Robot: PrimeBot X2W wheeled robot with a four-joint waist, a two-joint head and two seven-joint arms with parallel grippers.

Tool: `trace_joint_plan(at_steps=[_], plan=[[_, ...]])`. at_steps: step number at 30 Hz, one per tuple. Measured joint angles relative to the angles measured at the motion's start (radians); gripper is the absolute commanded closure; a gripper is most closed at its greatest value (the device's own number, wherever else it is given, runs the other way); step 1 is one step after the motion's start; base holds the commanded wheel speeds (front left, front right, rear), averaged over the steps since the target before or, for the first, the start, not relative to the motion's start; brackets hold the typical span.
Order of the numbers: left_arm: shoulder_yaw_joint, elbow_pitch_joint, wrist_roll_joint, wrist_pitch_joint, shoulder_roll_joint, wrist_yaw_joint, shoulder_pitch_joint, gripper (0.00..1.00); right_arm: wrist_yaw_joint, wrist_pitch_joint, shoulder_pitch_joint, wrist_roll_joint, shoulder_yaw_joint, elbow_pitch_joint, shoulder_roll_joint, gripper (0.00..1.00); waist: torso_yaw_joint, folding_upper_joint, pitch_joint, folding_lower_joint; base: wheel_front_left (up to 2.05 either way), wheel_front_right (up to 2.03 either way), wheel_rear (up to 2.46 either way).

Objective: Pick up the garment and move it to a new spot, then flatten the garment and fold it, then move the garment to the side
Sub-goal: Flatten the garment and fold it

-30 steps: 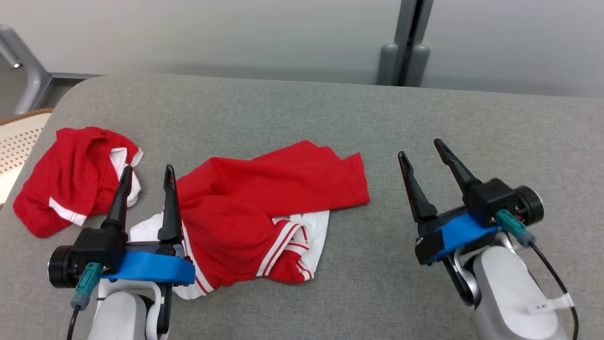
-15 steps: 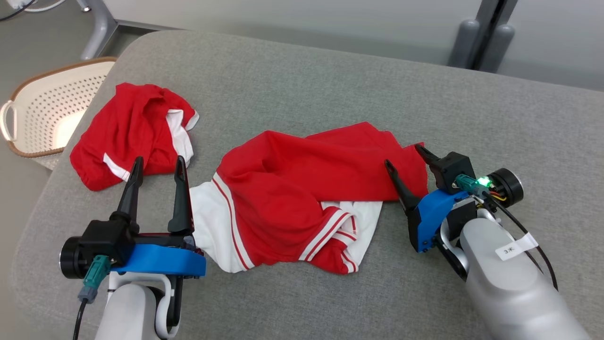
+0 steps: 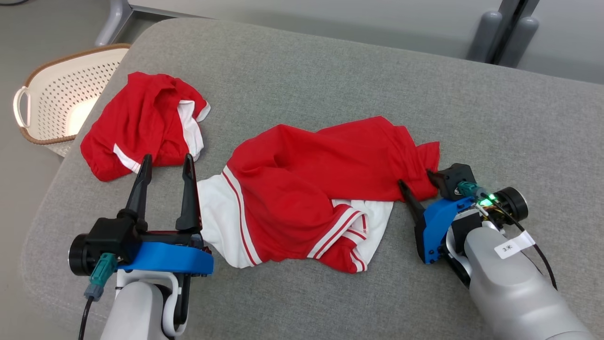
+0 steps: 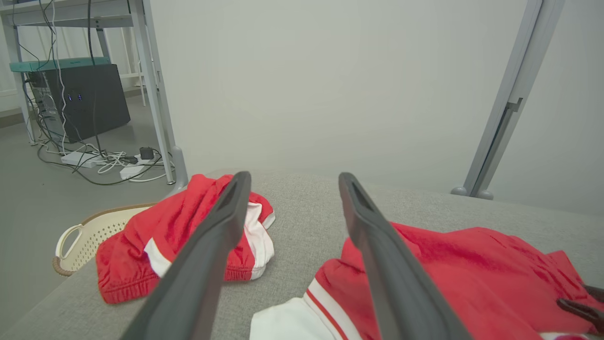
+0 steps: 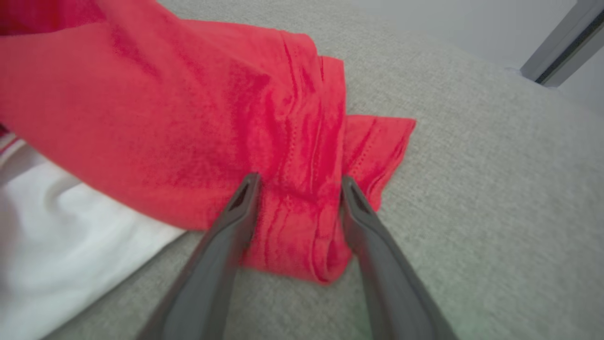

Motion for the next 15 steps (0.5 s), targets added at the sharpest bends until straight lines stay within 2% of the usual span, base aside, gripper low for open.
trace_joint_plan(at_steps=[8, 15], plan=[[0.001, 0.0, -0.007, 0.0, -0.001, 0.007, -0.008, 0.0, 0.0, -0.045, -0.031, 0.059, 0.029, 0.0, 0.007, 1.0, -0.039, 0.0, -0.006, 0.0, 0.0, 0.0, 0.0], [0.031, 0.009, 0.012, 0.0, -0.001, 0.0, 0.02, 0.0, 0.0, -0.061, -0.029, 0.104, 0.004, -0.107, -0.042, 1.0, -0.121, 0.0, -0.039, 0.0, 0.0, 0.0, 0.0]])
